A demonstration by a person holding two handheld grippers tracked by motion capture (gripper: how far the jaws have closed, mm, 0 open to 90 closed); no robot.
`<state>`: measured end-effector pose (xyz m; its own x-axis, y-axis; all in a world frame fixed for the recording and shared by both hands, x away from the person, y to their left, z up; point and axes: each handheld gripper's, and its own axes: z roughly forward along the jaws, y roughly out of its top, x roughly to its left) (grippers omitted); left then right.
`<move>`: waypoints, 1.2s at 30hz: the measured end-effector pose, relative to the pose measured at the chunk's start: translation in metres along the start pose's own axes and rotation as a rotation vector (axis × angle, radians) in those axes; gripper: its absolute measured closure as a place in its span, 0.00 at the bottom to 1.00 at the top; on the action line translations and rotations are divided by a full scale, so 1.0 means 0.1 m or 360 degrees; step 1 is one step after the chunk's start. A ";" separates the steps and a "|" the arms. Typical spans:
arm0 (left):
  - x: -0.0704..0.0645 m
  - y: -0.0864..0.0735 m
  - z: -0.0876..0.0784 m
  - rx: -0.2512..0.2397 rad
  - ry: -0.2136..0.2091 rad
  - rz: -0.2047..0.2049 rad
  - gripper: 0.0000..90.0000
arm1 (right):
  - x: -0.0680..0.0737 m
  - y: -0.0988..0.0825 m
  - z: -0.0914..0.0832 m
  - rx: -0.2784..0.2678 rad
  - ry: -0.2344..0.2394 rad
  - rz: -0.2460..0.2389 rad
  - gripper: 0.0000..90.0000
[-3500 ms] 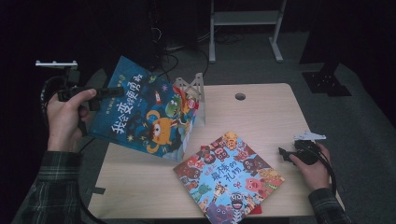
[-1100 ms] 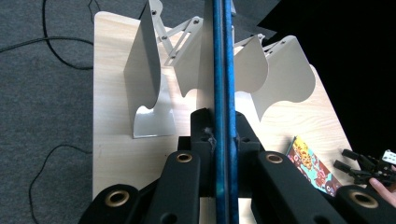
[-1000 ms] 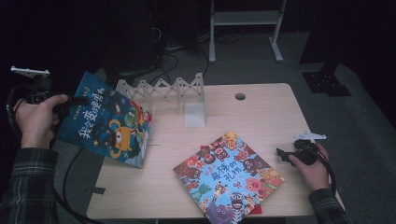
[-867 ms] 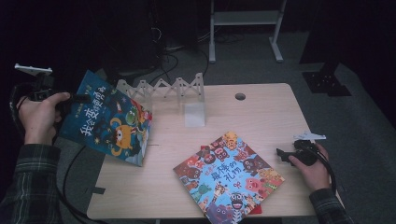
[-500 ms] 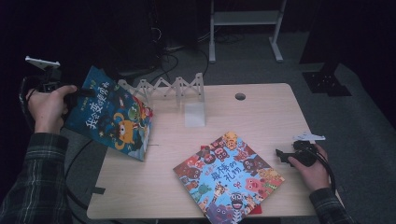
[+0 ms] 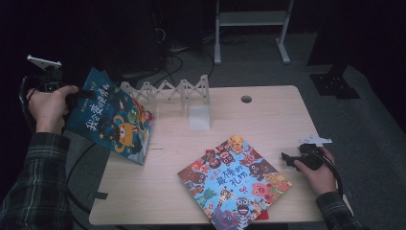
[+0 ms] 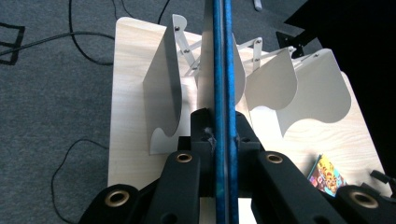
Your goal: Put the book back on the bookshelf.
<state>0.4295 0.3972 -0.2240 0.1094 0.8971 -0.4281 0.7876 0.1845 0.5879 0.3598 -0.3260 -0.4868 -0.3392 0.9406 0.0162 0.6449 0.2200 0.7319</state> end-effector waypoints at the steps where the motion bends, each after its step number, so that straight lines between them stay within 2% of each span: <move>1: 0.00 0.01 0.01 0.0003 0.0000 -0.0002 0.92 | 0.00 0.00 0.00 -0.0001 0.0000 0.0001 0.14; 4: -0.03 0.07 0.10 0.0010 0.0007 -0.0024 0.92 | 0.00 0.00 0.00 0.0000 0.0000 0.0003 0.14; 11: -0.09 0.21 0.26 0.0019 0.0059 -0.0029 0.92 | 0.00 0.00 0.00 -0.0003 0.0000 0.0001 0.14; 16: -0.08 0.30 0.31 0.0031 0.0079 -0.0066 0.92 | 0.00 0.00 0.00 -0.0003 0.0000 0.0001 0.14; 23: -0.06 0.40 0.36 0.0058 0.0153 -0.0066 0.92 | 0.00 0.00 0.00 -0.0004 -0.0002 -0.0002 0.14; 30: 0.00 0.46 0.38 0.0072 0.0194 -0.0110 0.92 | 0.00 0.00 0.00 -0.0004 -0.0005 0.0003 0.14; 36: -0.03 0.54 0.44 0.0087 0.0233 -0.0092 0.92 | 0.01 0.00 0.00 -0.0004 -0.0005 0.0001 0.14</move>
<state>0.4982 0.3871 -0.2210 -0.0234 0.9353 -0.3531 0.8224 0.2188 0.5251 0.3601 -0.3254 -0.4869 -0.3367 0.9415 0.0142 0.6433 0.2190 0.7336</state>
